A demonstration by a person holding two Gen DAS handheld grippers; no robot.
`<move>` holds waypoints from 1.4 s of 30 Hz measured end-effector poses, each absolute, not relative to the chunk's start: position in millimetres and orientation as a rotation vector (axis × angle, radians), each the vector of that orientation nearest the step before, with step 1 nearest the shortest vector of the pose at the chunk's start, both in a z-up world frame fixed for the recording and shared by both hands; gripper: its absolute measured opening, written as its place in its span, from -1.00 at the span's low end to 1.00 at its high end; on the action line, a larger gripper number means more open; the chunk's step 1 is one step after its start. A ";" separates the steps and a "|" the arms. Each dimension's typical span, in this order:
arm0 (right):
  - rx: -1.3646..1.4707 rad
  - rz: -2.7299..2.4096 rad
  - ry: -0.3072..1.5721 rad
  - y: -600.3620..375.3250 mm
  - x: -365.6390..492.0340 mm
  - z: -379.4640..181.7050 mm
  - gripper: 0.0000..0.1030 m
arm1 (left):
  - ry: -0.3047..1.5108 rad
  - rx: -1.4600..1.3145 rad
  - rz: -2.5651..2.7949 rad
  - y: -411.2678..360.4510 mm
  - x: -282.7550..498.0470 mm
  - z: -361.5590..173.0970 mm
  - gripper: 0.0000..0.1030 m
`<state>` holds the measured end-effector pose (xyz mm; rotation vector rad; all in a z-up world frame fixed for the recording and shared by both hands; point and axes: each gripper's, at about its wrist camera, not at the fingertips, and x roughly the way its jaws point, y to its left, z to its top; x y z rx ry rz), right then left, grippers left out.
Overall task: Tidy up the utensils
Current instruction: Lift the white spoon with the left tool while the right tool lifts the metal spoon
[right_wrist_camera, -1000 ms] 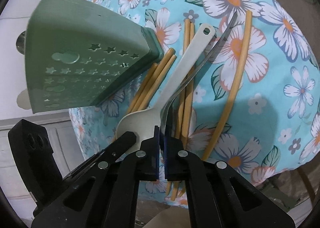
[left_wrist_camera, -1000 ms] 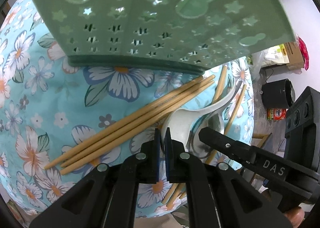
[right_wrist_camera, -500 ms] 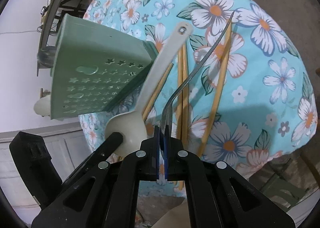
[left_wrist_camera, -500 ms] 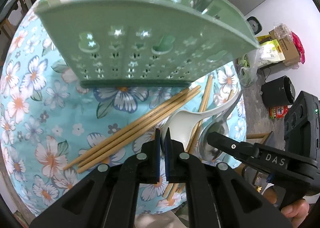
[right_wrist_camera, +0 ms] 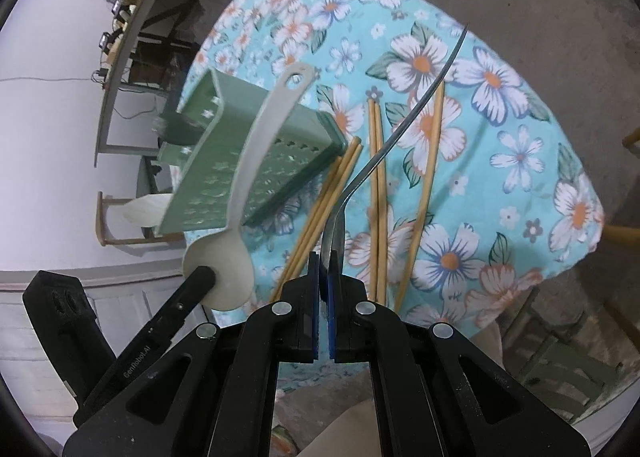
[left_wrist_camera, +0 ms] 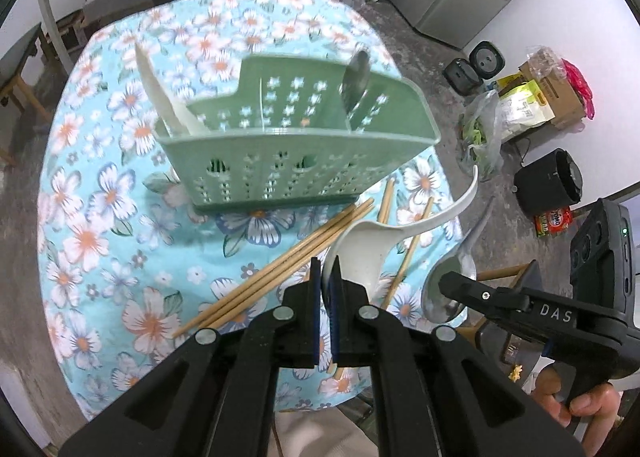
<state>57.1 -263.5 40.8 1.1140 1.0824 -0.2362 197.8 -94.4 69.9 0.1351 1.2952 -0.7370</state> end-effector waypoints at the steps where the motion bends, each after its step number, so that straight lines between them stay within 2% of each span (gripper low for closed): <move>1: 1.115 -0.235 1.077 -260.4 54.6 43.0 -0.97 | 1.286 0.138 -0.742 -93.3 198.7 77.1 -0.95; 12: 1.120 -0.239 1.034 -239.9 47.7 68.2 -0.97 | 1.088 0.205 -0.759 -82.8 219.4 153.9 -0.95; 20: 1.130 -0.234 1.016 -237.0 55.0 63.9 -0.97 | 0.839 0.556 -0.675 -88.1 226.1 187.3 -0.95; 26: 1.139 -0.240 1.015 -236.1 54.7 62.2 -0.97 | 0.688 0.818 -0.684 -110.6 212.9 183.6 -0.94; 42: 1.163 -0.253 1.013 -240.1 55.9 52.5 -0.97 | 0.584 1.096 -0.626 -146.3 196.0 163.1 -0.94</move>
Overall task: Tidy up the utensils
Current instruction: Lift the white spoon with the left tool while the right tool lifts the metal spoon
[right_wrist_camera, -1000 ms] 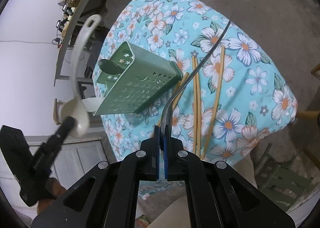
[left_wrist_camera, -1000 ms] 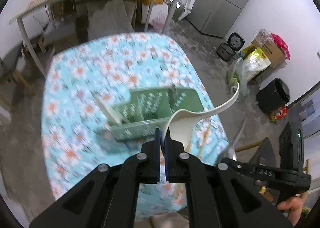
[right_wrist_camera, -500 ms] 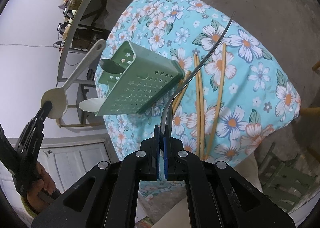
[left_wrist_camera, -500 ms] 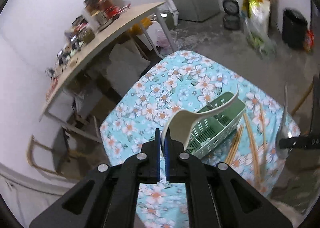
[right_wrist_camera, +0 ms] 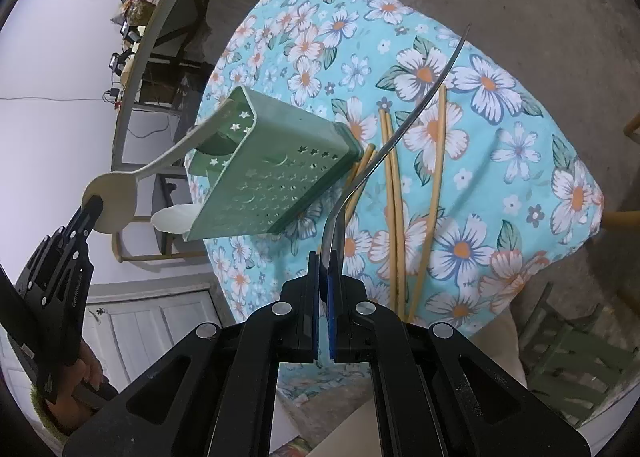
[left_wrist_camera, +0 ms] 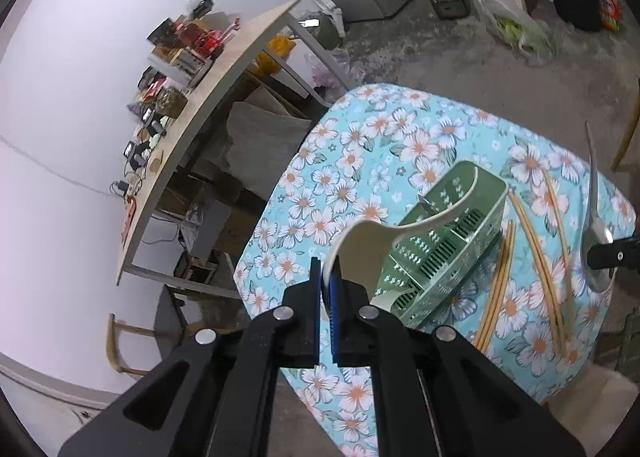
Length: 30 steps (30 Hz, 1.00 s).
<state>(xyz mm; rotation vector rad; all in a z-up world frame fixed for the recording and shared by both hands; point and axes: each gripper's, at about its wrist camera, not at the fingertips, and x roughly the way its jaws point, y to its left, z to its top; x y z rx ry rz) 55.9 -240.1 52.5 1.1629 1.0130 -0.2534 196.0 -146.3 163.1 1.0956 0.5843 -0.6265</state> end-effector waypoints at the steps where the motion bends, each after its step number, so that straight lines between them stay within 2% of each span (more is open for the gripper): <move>1: 1.165 -0.254 1.014 -239.9 56.3 51.8 -0.97 | 0.577 1.114 -0.629 -148.4 192.8 160.5 -0.94; 17: 1.172 -0.261 1.020 -241.6 55.1 46.9 -0.97 | 0.542 1.141 -0.649 -169.9 183.4 156.7 -0.89; 30: 1.169 -0.263 1.023 -238.3 55.3 44.2 -0.96 | 0.645 0.933 -0.793 -173.4 175.1 163.5 -0.80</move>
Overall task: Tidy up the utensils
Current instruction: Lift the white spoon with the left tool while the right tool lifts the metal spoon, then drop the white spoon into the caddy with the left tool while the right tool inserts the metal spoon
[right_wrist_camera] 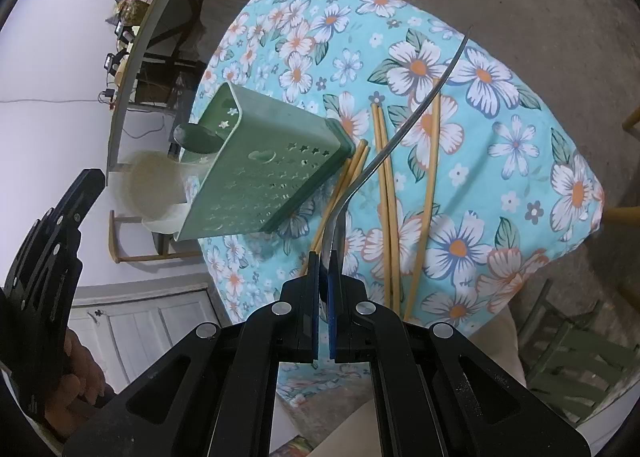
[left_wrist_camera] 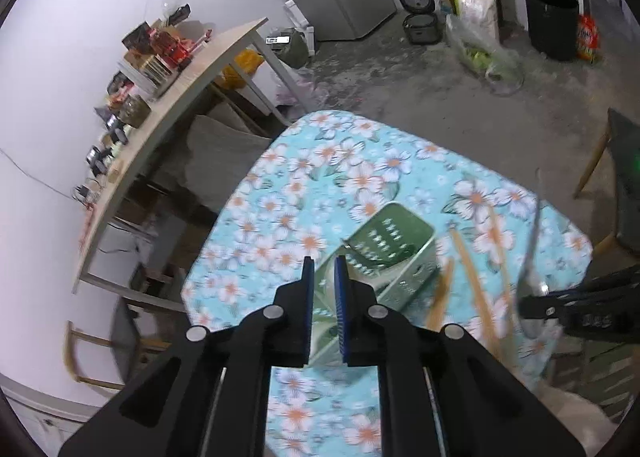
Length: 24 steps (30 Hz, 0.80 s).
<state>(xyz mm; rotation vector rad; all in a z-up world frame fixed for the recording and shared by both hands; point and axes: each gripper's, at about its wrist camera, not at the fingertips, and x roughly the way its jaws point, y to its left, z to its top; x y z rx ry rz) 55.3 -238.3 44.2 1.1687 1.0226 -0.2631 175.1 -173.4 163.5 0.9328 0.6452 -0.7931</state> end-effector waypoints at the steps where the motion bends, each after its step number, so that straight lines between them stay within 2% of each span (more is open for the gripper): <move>1: 1.167 -0.261 1.024 -238.0 55.6 44.0 -0.96 | 0.664 0.892 -0.807 -172.2 176.8 165.5 -0.80; 11: 1.146 -0.227 1.028 -232.1 61.7 48.4 -0.96 | 0.879 0.610 -0.795 -149.8 204.2 164.3 -0.75; 24: 1.021 0.066 1.095 -192.8 97.6 93.8 -0.97 | 1.084 0.418 -0.495 -45.3 251.8 142.6 -0.75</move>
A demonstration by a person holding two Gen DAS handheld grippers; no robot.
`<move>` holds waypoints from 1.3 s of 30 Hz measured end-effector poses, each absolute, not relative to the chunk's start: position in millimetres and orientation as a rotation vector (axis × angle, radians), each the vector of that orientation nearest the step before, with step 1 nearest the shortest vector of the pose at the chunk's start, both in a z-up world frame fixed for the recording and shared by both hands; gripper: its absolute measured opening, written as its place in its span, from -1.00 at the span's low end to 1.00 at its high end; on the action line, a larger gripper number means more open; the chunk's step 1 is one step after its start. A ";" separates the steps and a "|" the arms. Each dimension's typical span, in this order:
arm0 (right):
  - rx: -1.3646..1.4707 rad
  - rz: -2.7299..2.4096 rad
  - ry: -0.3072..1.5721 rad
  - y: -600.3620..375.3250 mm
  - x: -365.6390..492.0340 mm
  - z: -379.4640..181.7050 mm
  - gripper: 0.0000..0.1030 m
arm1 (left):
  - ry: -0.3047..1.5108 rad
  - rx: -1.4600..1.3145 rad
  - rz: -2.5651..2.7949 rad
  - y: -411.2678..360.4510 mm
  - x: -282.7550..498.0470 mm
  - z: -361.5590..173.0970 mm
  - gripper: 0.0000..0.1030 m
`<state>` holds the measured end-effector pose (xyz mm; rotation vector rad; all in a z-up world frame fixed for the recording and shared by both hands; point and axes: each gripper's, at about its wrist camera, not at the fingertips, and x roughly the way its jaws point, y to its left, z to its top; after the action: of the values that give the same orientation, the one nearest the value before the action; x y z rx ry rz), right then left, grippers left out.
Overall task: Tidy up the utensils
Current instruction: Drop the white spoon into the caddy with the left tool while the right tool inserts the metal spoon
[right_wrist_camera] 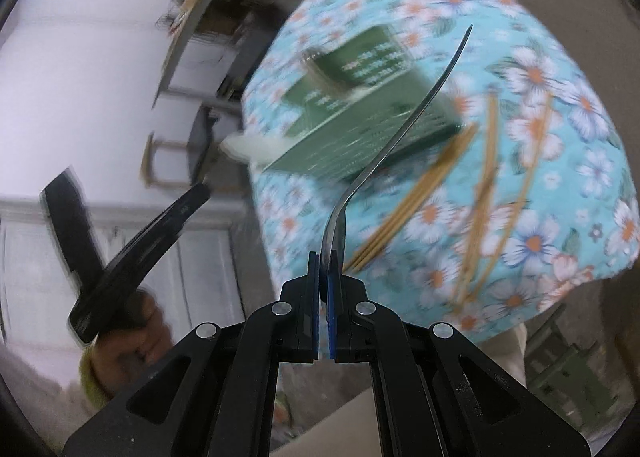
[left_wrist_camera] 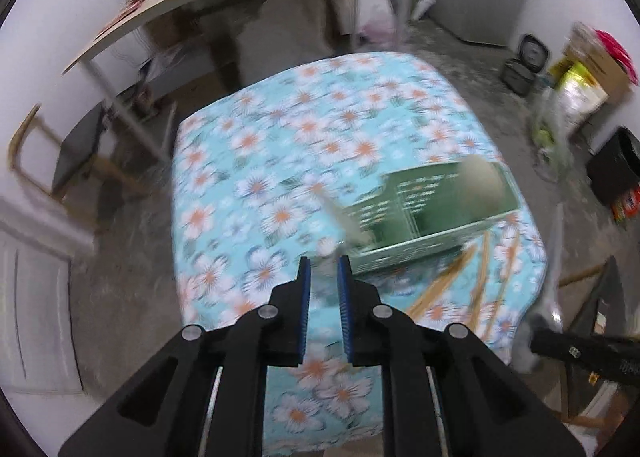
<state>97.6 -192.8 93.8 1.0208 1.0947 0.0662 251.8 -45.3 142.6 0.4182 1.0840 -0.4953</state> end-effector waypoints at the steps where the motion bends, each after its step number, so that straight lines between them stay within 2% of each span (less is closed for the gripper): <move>1: 0.999 0.104 1.108 -185.0 100.0 99.0 -0.97 | 1.088 0.409 -0.479 -38.0 255.3 141.3 -0.75; 9: 0.869 0.313 1.184 -138.6 128.1 119.5 -0.96 | 1.122 0.294 -0.324 10.2 274.6 135.0 -0.75; 17: 1.007 0.495 1.202 -127.9 182.5 104.0 -0.96 | 1.142 0.249 -0.249 32.0 276.9 130.2 -0.72; 26: 1.449 0.562 1.223 -140.5 200.5 55.2 -0.96 | 1.163 0.223 -0.204 37.9 283.6 121.0 -0.68; 37: 1.879 0.502 1.065 -167.2 204.3 14.0 -0.96 | 1.178 0.223 -0.185 31.6 292.1 112.7 -0.68; 39: 1.948 0.497 1.034 -169.9 204.2 7.2 -0.89 | 1.183 0.222 -0.185 29.9 292.9 111.5 -0.68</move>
<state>204.2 -169.9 7.2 1.9480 1.0338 0.4972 292.9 29.9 111.5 0.2224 1.1826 -0.1849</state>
